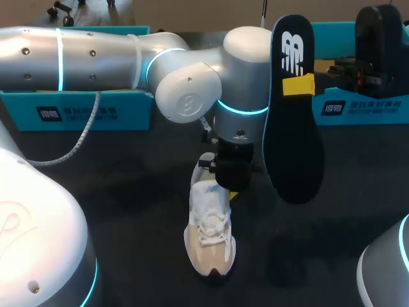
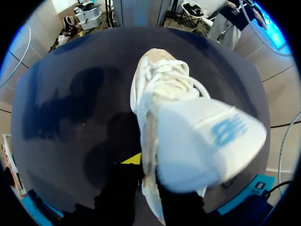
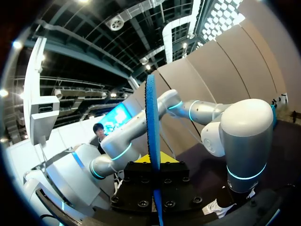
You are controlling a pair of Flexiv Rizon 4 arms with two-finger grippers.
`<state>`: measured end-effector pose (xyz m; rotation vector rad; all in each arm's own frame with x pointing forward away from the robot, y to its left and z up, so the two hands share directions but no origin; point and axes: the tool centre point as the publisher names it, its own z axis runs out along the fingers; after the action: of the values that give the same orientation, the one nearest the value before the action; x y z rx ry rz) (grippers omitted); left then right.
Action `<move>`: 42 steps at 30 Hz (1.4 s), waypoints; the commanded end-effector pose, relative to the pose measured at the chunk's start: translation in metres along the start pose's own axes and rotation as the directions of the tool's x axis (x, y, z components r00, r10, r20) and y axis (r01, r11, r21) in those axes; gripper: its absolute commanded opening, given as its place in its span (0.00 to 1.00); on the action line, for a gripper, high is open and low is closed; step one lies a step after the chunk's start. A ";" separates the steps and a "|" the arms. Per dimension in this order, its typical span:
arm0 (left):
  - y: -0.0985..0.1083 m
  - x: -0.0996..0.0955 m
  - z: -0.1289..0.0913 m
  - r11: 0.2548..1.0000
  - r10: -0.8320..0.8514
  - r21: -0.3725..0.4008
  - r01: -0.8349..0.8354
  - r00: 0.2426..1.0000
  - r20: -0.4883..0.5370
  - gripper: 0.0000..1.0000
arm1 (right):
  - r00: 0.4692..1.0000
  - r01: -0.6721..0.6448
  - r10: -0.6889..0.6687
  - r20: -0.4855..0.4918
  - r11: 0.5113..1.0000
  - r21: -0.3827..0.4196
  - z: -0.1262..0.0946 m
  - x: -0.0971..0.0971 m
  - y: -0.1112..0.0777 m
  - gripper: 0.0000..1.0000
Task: Take the shoe out of the shoebox, open the shoe tongue, remove and reinsert the insole, then place the shoe into the shoebox
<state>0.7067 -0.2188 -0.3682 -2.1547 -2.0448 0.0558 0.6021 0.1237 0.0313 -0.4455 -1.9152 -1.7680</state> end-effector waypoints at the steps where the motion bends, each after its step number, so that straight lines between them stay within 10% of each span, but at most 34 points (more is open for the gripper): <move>1: 0.002 0.002 -0.004 1.000 -0.007 -0.004 0.007 1.000 0.018 1.00 | 1.000 -0.002 0.002 -0.001 1.000 0.003 0.002 -0.002 0.001 0.00; 20: 0.013 0.024 -0.071 0.987 -0.138 -0.015 0.160 0.892 0.431 1.00 | 1.000 -0.002 0.002 -0.001 1.000 0.003 0.002 -0.002 0.001 0.00; 30: 0.018 0.053 -0.129 0.988 -0.118 0.033 0.149 0.606 0.787 1.00 | 1.000 -0.002 0.002 -0.001 1.000 0.003 0.002 -0.002 0.001 0.00; 42: 0.014 0.079 -0.168 1.000 0.026 -0.028 0.008 0.193 0.981 1.00 | 1.000 -0.002 0.002 -0.001 1.000 0.003 0.002 -0.002 0.001 0.00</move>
<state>0.7548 -0.1800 -0.2012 -2.2397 -2.4519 0.8931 0.6020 0.1237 0.0313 -0.4456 -1.9151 -1.7681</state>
